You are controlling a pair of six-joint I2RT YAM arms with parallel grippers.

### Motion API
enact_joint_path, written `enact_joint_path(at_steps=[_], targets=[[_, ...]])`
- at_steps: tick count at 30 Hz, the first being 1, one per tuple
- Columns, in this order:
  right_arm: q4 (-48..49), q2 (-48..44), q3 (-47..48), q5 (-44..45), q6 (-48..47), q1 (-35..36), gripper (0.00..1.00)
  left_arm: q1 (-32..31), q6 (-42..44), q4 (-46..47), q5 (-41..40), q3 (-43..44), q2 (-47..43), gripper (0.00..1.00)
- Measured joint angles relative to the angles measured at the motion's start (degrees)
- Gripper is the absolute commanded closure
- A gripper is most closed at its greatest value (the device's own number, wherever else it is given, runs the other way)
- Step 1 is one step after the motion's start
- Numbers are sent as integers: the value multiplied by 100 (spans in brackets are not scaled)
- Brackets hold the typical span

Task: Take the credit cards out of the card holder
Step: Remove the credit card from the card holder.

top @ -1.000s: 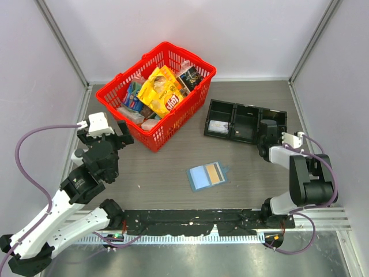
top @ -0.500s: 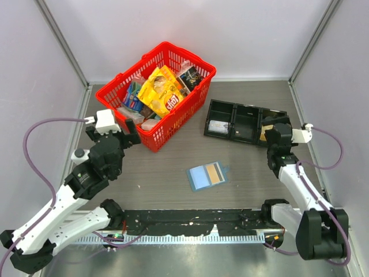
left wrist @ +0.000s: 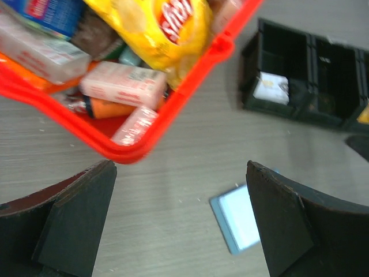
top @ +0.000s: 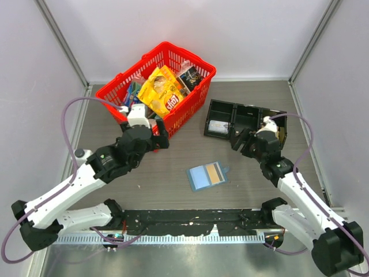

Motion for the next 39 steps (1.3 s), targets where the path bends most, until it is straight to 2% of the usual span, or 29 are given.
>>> enact_joint_path(at_steps=[5, 10, 14, 26, 30, 39], targets=[[-251, -76, 0, -227, -227, 1034, 38, -713, -238, -195, 46, 374, 645, 0], [-273, 201, 0, -455, -293, 1670, 44, -1377, -393, -308, 70, 675, 1281, 0], [-264, 634, 0, -603, -315, 1969, 48, -1615, -498, -315, 221, 697, 1705, 0], [-275, 1438, -48, -654, -422, 2055, 49, -1681, -564, -297, 896, 651, 3412, 0], [-271, 1611, -94, -656, -439, 2055, 49, -1635, -564, -195, 1054, 592, 3829, 4], [-267, 1888, -166, -684, -485, 2057, 50, -1486, -592, -76, 1362, 457, 4507, 23]])
